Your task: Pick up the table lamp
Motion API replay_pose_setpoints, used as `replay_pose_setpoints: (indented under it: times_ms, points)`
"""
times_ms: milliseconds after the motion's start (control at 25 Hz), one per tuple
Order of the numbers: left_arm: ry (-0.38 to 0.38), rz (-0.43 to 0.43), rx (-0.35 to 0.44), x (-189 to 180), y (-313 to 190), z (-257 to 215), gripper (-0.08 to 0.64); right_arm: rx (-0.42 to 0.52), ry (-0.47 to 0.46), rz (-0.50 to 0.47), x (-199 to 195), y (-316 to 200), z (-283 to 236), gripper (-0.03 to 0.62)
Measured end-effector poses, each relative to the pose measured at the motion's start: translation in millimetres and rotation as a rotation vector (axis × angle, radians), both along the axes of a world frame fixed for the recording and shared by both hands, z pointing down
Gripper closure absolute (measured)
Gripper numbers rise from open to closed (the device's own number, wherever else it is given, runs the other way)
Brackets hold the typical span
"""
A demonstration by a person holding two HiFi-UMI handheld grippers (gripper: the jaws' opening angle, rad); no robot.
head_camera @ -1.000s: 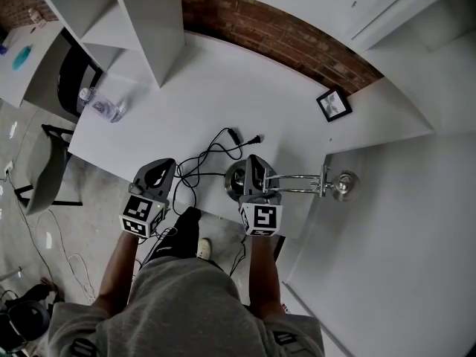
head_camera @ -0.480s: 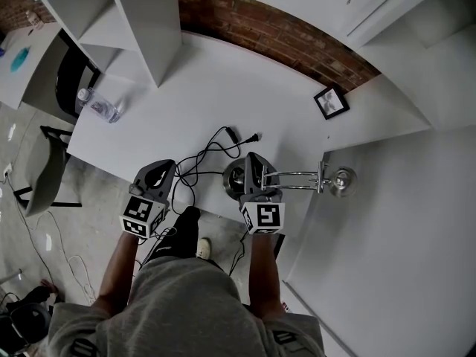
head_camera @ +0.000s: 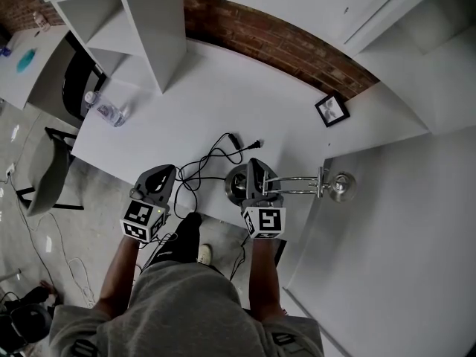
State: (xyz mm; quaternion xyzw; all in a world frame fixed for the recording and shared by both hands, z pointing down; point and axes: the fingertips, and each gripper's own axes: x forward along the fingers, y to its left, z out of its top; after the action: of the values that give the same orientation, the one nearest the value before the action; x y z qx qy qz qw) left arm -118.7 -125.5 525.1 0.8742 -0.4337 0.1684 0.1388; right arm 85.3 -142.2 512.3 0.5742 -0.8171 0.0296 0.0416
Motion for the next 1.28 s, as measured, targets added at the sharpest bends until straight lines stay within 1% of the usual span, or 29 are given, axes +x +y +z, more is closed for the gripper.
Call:
replay_pose_setpoints:
  times_ms: [160,400,840,1000,1160,1280]
  points:
    - [-0.003,-0.007,-0.003,-4.4,3.8,-0.9,0.555,-0.003,0.003,0.001,1.2,2.9,-1.1,0.574]
    - [-0.001,-0.002,0.007,-5.0,5.6,-3.4,0.555,0.001,-0.020,0.016,9.3,7.2,-5.3,0.574]
    - [0.015,0.002,0.040,-3.6,9.6,-18.2,0.555,0.049,-0.024,0.024,18.7,16.3,-46.8,0.574]
    - [0.028,-0.005,0.069,-6.0,10.3,-31.7,0.555,0.052,-0.027,0.031,22.4,26.2,-59.6,0.574]
    - [0.030,0.010,0.107,-4.8,15.5,-44.1,0.555,0.062,-0.045,0.043,26.4,39.2,-75.4,0.574]
    - [0.038,0.022,0.120,-2.4,23.2,-51.7,0.555,0.074,-0.043,0.040,26.5,52.8,-85.6,0.574]
